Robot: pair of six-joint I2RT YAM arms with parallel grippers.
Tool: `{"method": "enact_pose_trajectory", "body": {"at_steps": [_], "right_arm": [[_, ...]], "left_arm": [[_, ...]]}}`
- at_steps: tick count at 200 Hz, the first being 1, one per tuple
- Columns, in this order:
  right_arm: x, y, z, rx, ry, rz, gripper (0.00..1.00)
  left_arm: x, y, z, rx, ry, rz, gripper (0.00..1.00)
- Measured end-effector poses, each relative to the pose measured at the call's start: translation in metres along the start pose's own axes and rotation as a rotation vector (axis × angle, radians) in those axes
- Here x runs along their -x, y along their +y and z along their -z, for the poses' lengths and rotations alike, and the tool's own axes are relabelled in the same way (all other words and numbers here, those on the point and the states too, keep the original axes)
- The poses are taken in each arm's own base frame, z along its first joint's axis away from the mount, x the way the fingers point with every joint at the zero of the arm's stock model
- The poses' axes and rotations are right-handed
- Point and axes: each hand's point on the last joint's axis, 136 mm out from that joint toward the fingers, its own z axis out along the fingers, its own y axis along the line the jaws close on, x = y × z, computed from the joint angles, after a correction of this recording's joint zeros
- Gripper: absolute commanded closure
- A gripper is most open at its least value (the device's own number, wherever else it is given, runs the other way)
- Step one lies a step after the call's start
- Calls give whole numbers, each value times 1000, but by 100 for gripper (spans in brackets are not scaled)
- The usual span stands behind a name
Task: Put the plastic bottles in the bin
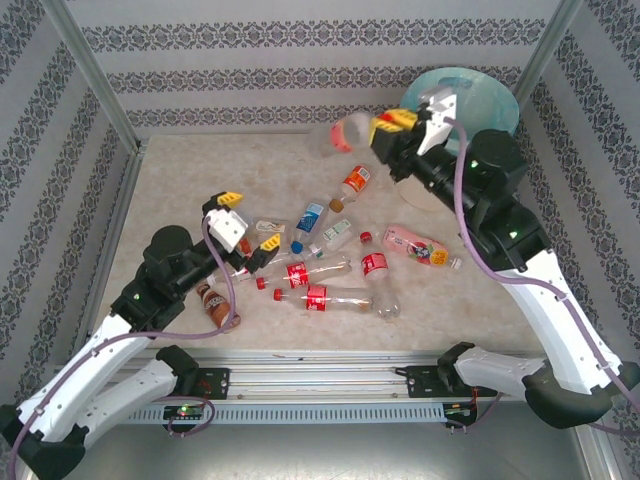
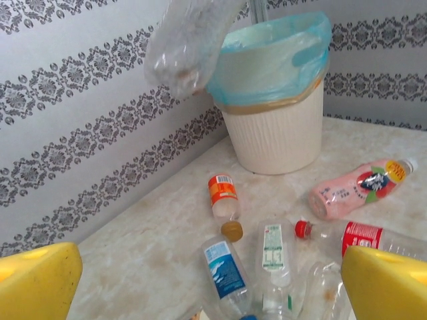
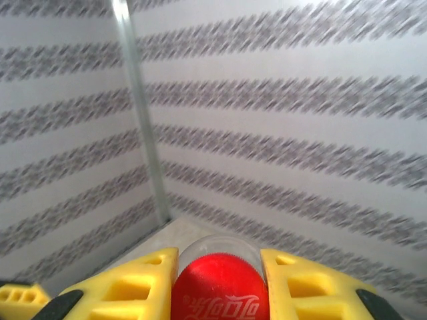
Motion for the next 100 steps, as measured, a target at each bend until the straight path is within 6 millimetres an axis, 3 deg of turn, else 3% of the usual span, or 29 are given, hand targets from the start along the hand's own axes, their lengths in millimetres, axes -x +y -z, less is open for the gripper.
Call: {"method": "enact_pose_trajectory", "body": {"at_steps": [20, 44, 69, 100], "right_arm": [[20, -29, 0, -106, -35, 38, 100], [33, -71, -3, -248, -46, 76, 100], [37, -123, -8, -408, -26, 104, 100], [35, -184, -13, -579, 32, 113, 100]], "left_arm": [[12, 2, -19, -18, -3, 34, 0], [13, -1, -50, -63, 33, 93, 0], [13, -8, -76, -122, 55, 128, 0], [10, -15, -90, -169, 64, 141, 0]]}}
